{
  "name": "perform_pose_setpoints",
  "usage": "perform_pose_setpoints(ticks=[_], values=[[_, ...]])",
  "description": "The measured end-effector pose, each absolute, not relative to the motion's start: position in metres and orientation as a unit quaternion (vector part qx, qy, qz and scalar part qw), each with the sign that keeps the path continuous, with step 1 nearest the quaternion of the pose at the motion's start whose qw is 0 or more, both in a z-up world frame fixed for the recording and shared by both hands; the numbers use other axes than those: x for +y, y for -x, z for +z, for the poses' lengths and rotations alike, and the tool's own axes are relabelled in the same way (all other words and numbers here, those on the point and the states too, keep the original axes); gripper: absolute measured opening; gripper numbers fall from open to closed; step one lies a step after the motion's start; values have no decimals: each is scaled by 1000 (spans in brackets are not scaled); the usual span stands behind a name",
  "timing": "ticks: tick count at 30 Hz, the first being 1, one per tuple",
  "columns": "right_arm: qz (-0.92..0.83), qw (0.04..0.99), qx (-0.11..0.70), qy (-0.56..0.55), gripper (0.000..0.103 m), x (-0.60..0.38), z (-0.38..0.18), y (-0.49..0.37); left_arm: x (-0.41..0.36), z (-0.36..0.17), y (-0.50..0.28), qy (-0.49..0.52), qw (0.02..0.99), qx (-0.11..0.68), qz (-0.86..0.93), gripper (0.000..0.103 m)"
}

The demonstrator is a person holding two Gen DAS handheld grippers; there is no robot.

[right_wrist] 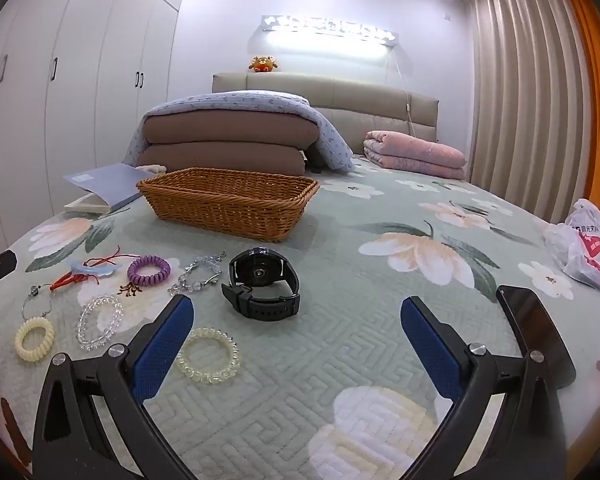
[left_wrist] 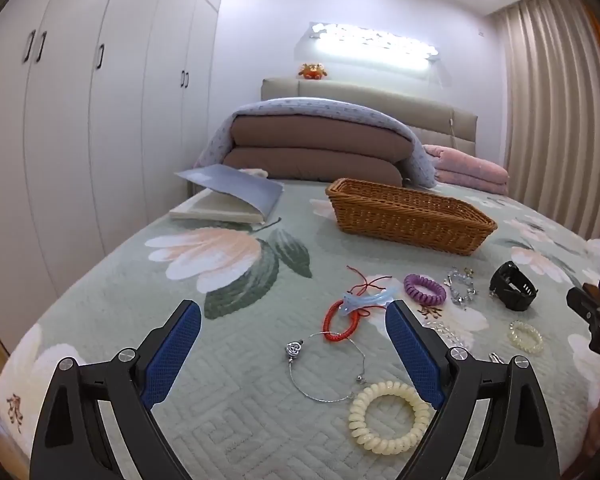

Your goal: Organize jewelry

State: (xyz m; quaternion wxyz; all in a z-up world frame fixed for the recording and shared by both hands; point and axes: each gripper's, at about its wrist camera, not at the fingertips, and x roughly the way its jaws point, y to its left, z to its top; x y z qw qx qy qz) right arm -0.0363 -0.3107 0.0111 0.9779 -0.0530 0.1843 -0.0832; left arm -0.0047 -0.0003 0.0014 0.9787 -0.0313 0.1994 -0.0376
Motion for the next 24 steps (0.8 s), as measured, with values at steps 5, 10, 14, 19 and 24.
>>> perform_pose_setpoints(ticks=[5, 10, 14, 19, 24], values=[[-83, 978, 184, 53, 103, -312, 11, 37, 1, 0, 3, 43, 977, 205, -40, 94], [-83, 978, 185, 52, 103, -311, 10, 38, 2, -2, 0, 46, 976, 208, -42, 94], [-83, 978, 184, 53, 103, -312, 10, 38, 2, -3, -1, 46, 975, 211, -42, 94], [-83, 978, 184, 51, 103, -313, 10, 38, 2, -3, -1, 48, 975, 211, -42, 94], [-83, 978, 185, 52, 103, -312, 10, 37, 0, -4, 0, 45, 975, 212, -42, 94]])
